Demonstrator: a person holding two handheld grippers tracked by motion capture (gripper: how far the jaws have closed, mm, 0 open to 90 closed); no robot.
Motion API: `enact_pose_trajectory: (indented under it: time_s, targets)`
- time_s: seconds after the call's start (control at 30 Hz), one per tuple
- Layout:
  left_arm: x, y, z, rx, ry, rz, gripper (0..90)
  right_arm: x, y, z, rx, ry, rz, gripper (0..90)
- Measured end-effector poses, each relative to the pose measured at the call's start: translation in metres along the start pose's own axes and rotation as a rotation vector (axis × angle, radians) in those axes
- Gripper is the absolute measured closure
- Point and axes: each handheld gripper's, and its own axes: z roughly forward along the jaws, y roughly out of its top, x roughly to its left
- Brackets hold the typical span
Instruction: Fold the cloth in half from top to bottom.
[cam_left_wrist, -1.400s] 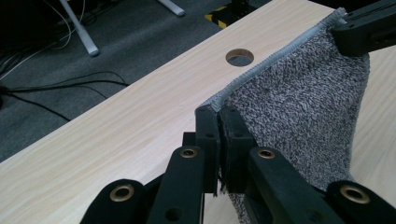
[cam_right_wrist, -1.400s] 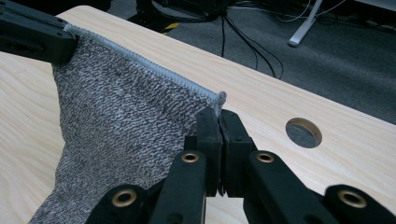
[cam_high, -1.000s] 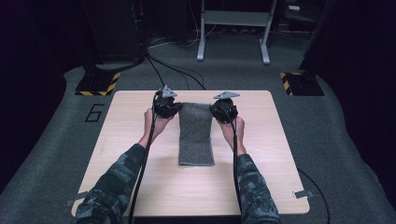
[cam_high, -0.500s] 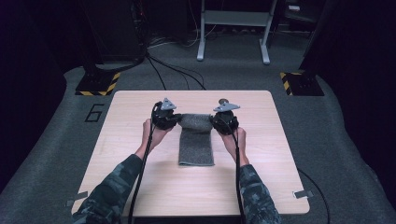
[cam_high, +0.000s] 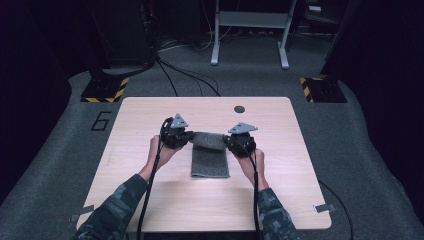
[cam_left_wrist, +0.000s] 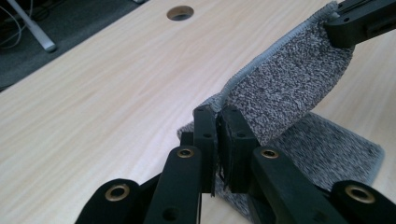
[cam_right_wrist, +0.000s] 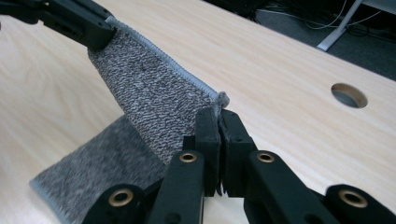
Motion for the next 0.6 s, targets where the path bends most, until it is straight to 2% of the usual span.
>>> enact_pose_trajectory:
  time_s: [0.03,0.3,0.53,0.6]
  targets:
    - [-0.002,-0.002,0.000,0.009,-0.007,0.001,85.3,0.002,-0.004,-0.001,0.006,0.002,-0.010,87.6]
    - [-0.012,-0.020,0.006,0.031,-0.038,-0.006,84.0,0.013,-0.023,-0.005,0.021,0.008,-0.001,87.5]
    - [-0.017,-0.032,0.016,0.051,-0.041,-0.011,83.5,0.014,-0.039,0.001,0.048,0.004,-0.039,87.4]
    - [-0.018,-0.034,0.018,0.055,-0.048,-0.021,83.5,0.014,-0.040,0.002,0.051,0.003,-0.025,87.4]
